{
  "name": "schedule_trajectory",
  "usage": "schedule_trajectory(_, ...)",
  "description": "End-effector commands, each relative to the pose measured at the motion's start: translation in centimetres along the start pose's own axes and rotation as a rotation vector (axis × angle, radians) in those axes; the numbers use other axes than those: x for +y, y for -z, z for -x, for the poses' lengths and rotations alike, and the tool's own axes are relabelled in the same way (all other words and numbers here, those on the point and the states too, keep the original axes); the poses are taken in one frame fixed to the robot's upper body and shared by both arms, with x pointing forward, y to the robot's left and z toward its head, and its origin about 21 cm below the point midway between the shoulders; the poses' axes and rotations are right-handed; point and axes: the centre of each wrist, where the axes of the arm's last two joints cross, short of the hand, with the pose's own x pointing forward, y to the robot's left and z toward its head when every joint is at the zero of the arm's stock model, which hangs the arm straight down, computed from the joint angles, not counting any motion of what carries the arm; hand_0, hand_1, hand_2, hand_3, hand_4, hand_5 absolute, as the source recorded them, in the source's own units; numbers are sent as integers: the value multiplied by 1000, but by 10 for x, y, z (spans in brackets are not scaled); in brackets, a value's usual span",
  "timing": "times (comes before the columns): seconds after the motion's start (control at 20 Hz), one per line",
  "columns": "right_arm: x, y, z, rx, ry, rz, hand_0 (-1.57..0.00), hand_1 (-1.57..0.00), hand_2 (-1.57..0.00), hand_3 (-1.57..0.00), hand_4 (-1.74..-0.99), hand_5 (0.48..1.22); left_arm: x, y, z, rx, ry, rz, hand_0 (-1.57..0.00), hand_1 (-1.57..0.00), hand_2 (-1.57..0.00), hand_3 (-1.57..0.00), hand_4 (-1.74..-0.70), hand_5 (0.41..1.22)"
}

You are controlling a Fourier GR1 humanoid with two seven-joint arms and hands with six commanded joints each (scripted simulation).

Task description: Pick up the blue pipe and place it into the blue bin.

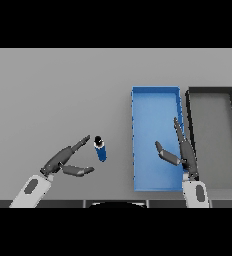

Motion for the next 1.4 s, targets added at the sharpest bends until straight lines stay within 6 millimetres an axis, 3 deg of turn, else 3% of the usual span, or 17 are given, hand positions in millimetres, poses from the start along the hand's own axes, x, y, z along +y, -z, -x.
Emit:
schedule_trajectory(0.0, 2, 0, 1, 2, 8, 3, 1, 1, 1, 1, -1218, 627, -6, 2, 2, -15, -4, 12, 1, 1, 1, 1, -1147, 452)
schedule_trajectory(0.3, -5, -2, -1, 24, -6, 7, 1, 1, 1, 1, -1205, 625, -23, 42, 7, -47, -33, 6, 1, 1, 1, 1, -1145, 460)
schedule_trajectory(0.5, -11, -2, 4, 11, 6, 19, 1, 1, 1, 1, -1220, 639, -30, 59, 12, -32, 10, 8, 1, 1, 1, 1, -1076, 435)
schedule_trajectory(0.65, -4, -4, 5, 14, -2, 9, 1, 1, 1, 1, -1214, 645, -41, 65, 11, -46, 2, 18, 1, 1, 1, 1, -1062, 420)
schedule_trajectory(0.8, -4, -7, 4, -7, -11, 16, 1, 1, 1, 1, -1207, 650, -48, 77, 11, -61, -38, 28, 1, 1, 1, 1, -1107, 463)
schedule_trajectory(0.9, -7, -9, 6, 1, -19, 20, 1, 1, 1, 1, -1213, 655, -52, 79, 10, -104, -103, 14, 1, -41, -151, -121, -1186, 550)
schedule_trajectory(0.95, -7, -7, 5, 2, -12, 16, 1, 1, 1, 1, -1217, 655, -55, 78, 11, -116, -137, 13, -10, -156, -308, -276, -1243, 613)
schedule_trajectory(1.0, -6, -8, 6, 3, -9, 15, 1, 1, 1, 1, -1220, 656, -56, 78, 13, -127, -168, 13, -125, -319, -485, -535, -1281, 735)
schedule_trajectory(1.1, -5, -3, 3, 1, -13, 16, 1, 1, 1, 1, -1219, 657, -60, 83, 11, -120, -188, -3, -602, -752, -865, -908, -1439, 910)
schedule_trajectory(1.25, -5, -5, 4, 4, 10, 17, 1, 1, 1, 1, -1233, 660, -68, 81, 10, -138, -188, 14, -1075, -1151, -1210, -1194, -1580, 1062)
schedule_trajectory(1.35, -4, -1, 2, 12, 12, 17, 1, 1, 1, 1, -1224, 651, -71, 82, 6, -157, -164, 9, -1253, -1302, -1340, -1330, -1530, 1119)
